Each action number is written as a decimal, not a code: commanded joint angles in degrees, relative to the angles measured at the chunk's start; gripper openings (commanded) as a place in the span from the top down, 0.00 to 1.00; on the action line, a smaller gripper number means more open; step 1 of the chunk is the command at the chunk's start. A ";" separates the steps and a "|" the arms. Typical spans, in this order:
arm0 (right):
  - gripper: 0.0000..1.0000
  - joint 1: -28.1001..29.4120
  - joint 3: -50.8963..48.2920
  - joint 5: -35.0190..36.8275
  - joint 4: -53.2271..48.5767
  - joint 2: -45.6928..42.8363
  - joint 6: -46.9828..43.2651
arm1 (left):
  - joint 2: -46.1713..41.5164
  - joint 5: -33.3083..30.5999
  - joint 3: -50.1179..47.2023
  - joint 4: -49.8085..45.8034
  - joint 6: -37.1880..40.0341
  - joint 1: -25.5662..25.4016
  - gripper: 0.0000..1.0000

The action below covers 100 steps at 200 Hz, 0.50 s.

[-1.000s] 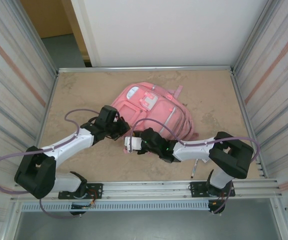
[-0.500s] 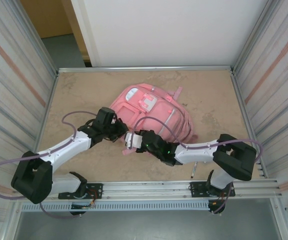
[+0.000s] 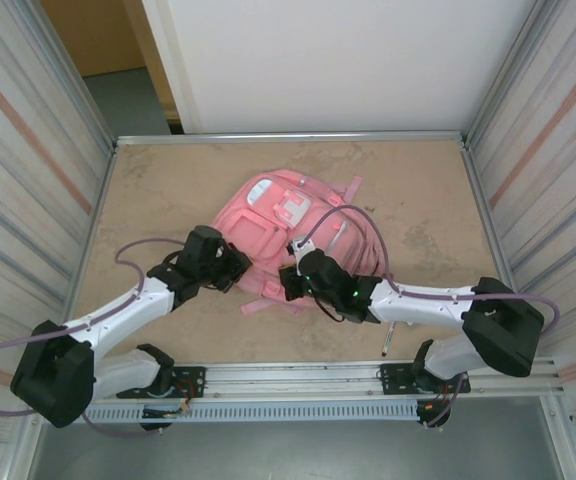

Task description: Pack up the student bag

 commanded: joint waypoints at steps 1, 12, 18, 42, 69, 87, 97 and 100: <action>1.00 -2.28 1.41 -3.84 -13.24 -1.24 14.40 | -2.11 -9.39 -1.31 -2.12 -1.99 1.06 1.00; 1.00 -3.17 1.83 -5.08 -16.42 -1.75 16.19 | -2.11 -11.15 -1.93 -1.68 -3.03 1.19 1.00; 1.00 -3.50 1.78 -5.49 -17.88 -2.15 16.83 | -1.98 -11.90 -2.32 -1.01 -3.39 1.40 1.00; 1.00 -4.30 0.96 -3.79 -22.31 -4.77 18.65 | -1.91 -12.58 -3.06 -0.53 -4.42 3.67 1.00; 1.00 -4.31 0.38 -0.20 -27.10 -9.28 19.16 | -2.56 -13.98 -3.29 0.32 -5.05 4.31 1.00; 1.00 -4.42 -1.11 2.55 -29.34 -12.10 21.36 | -3.05 -14.21 -2.43 -0.43 -4.15 4.73 1.00; 1.00 -4.80 -2.01 2.21 -29.65 -13.49 21.93 | -3.26 -14.27 -1.96 -1.24 -3.77 4.97 1.00; 1.00 -4.95 -2.15 2.05 -29.76 -13.85 21.94 | -3.27 -14.43 -1.86 -1.33 -3.69 4.95 1.00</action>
